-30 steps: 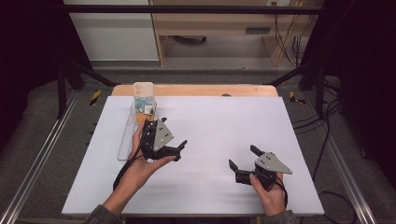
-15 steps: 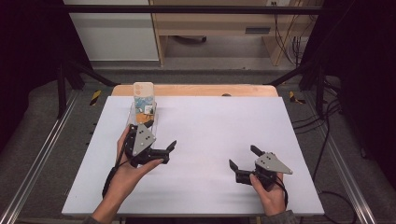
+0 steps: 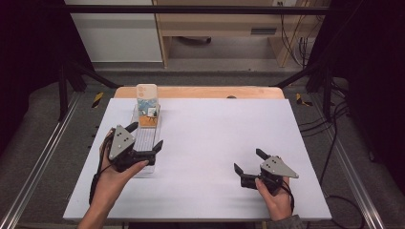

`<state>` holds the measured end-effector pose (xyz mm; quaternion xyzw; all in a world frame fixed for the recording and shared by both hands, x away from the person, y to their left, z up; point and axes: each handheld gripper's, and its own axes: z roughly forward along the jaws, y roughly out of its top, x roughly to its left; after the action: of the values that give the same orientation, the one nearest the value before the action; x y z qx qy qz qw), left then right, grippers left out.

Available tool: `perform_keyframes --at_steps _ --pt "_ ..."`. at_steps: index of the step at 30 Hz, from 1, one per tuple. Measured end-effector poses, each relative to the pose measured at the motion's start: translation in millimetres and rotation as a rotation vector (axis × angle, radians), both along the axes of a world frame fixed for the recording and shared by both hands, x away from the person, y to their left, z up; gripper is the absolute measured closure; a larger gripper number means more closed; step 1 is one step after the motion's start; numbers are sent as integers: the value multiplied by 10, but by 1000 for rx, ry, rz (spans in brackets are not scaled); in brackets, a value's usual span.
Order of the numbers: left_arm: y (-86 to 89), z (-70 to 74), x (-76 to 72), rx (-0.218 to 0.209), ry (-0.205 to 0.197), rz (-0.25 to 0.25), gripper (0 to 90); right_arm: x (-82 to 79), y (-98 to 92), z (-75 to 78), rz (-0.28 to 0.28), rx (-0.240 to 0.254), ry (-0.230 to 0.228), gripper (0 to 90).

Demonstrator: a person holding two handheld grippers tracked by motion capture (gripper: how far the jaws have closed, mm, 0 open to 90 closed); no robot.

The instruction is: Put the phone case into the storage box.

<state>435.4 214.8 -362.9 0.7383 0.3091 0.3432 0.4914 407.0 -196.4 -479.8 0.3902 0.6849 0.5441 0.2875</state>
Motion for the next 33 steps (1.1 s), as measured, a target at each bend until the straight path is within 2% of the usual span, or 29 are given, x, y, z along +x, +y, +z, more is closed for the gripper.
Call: perform_keyframes --at_steps 6,10,12,16,24,33 --pt "197 22 -27 -40 -37 19 28 8 -5 -5 0 -2 -2 52" --pt "325 36 -2 -73 -35 40 27 9 1 -5 -1 -2 -2 52" --pt "394 47 6 -78 -44 58 27 8 2 -3 1 -3 -2 52" --pt "538 60 8 -113 -57 86 27 11 1 -5 0 -4 -3 52" --pt "744 33 -13 -145 -85 138 27 11 5 -7 0 -6 -1 52" --pt "931 29 -38 -184 -104 166 27 9 3 -5 0 -4 -2 52"
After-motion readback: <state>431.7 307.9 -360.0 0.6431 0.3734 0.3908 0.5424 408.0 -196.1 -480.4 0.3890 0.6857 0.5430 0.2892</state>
